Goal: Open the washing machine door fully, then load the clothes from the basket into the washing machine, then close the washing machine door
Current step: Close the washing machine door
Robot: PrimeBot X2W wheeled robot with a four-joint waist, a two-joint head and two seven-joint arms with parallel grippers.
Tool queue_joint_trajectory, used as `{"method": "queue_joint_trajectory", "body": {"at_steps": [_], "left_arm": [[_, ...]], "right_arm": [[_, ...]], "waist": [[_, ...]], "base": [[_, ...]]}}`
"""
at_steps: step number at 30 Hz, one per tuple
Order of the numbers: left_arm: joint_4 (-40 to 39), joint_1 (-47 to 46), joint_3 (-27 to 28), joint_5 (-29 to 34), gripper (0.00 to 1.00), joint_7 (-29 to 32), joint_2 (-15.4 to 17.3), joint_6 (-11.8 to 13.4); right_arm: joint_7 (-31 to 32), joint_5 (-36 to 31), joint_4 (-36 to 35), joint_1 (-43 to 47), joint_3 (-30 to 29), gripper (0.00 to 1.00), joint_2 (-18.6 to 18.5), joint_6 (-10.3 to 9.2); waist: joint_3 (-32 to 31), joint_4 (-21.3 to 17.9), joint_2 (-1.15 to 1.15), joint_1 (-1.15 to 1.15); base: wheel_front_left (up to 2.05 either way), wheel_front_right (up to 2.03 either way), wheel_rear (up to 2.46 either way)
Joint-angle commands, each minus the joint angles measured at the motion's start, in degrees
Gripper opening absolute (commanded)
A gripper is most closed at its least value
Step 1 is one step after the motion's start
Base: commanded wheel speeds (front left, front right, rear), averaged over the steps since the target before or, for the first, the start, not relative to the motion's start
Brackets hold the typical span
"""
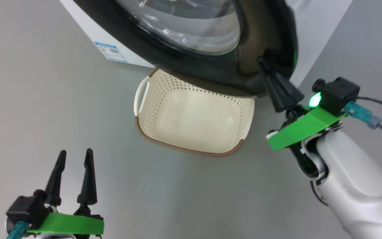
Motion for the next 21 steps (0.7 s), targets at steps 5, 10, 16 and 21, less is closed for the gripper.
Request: {"method": "queue_joint_trajectory", "body": {"at_steps": [5, 10, 16, 21], "left_arm": [[-2.3, -1.8, 1.0, 0.3, 1.00, -0.4, 0.5, 0.0], [-2.8, -2.9, -0.3, 0.1, 1.00, -0.4, 0.2, 0.0], [-3.5, -4.3, -1.6, -0.1, 1.00, -0.4, -0.2, 0.0], [-4.2, -5.5, -3.0, -0.5, 1.00, -0.4, -0.5, 0.0]], "right_arm": [[-0.5, -1.1, 0.3, -3.6, -2.3, 0.00, -0.6, 0.00], [-0.5, -1.4, 1.5, -6.6, -4.5, 0.00, -1.7, 0.00], [-0.5, -1.9, 2.2, -9.5, -6.9, 0.00, -2.8, 0.00], [-0.5, -2.6, 2.8, -12.6, -9.2, 0.00, -4.0, 0.00]], "waist": [[1.8, 1.7, 0.00, -0.01], [3.3, 3.1, 0.00, -0.01], [5.3, 4.5, 0.00, -0.01], [7.6, 5.8, 0.00, -0.01]], "base": [[0.00, 0.00, 0.00], [0.00, 0.00, 0.00], [0.00, 0.00, 0.00], [0.00, 0.00, 0.00]]}}
